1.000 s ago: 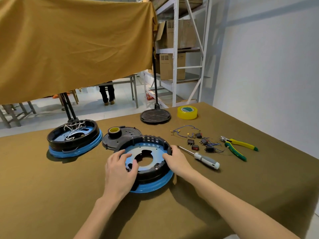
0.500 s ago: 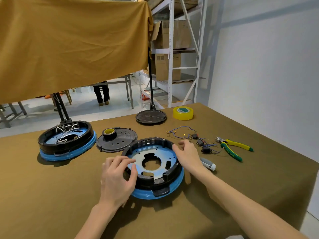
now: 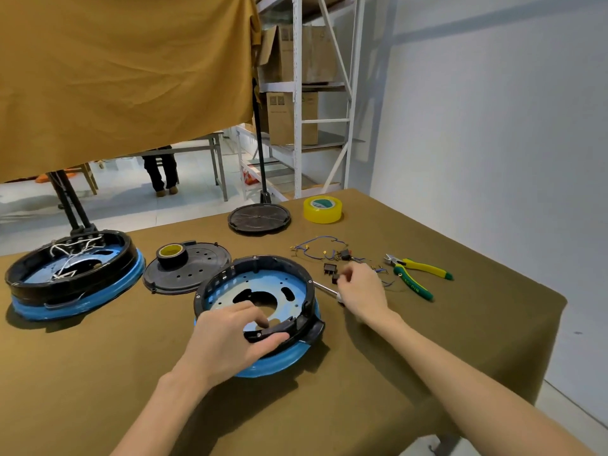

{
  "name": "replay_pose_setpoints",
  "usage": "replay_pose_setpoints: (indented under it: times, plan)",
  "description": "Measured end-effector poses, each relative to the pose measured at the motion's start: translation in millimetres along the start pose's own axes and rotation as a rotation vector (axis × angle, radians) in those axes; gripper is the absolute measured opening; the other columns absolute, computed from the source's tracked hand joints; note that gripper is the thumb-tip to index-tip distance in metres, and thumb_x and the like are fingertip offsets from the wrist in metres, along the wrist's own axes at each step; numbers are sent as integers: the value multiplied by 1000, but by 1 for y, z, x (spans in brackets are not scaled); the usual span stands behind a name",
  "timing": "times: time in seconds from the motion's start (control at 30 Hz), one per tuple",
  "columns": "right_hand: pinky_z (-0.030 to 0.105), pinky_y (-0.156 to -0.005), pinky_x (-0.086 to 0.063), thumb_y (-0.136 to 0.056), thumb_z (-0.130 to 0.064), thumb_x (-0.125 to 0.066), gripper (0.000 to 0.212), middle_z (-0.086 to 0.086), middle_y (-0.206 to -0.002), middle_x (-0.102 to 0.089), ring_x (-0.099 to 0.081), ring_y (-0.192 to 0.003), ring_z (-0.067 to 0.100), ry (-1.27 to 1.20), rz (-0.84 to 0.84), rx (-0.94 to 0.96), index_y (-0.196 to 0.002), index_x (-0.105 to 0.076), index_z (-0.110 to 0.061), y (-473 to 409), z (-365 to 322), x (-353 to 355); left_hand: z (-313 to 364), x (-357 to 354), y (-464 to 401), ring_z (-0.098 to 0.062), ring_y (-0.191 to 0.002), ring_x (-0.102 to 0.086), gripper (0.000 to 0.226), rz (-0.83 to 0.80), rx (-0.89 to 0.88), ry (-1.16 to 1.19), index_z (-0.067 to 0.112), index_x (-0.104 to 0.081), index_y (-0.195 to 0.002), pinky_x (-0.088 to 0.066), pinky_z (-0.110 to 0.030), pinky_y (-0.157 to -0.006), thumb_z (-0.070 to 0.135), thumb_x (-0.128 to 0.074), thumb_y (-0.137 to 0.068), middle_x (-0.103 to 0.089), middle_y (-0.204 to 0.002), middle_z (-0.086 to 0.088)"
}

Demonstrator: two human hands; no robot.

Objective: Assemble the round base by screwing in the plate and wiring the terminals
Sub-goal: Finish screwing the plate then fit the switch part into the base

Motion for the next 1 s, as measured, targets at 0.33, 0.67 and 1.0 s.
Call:
replay_pose_setpoints:
  times: [0.33,0.67,1.0]
  plan:
    - [44,-95,-53,-101,-22,-61,28,16,-135,-46,-60,-111,36,275,-156,-87,-128,-65,-14,-28,39,3,-15,-19,-27,0,-68,-58,45,51,201,7,31,-71,-78,-47,-21,-57,56,-39,-99,-62,-70,19]
    - [28,-66,-59,-97,-5,-66,31,17,-109,-72,-72,-81,24,-975,-266,-299,-127,-62,-12,-15,11,0,-26,-32,-21,-3,-55,-57,58,-41,324,-151,31,-67,-76,-47,-25,-46,63,-24,-97,-61,-61,12]
    - [38,-78,-51,-97,-32,-63,27,11,-109,-67,-62,-95,26,119,-295,-100,-114,-59,-11,-57,29,-10,-29,-35,-22,-3,-56,-57,50,-52,345,-127,31,-67,-77,-51,-27,-49,59,-33,-101,-61,-60,13]
Point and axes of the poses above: each hand's wrist, its own y-axis away from the middle knuckle, its own x-axis out of the back of the hand, z = x × y, the point moved 8 cm from there along -y, towards the middle knuckle
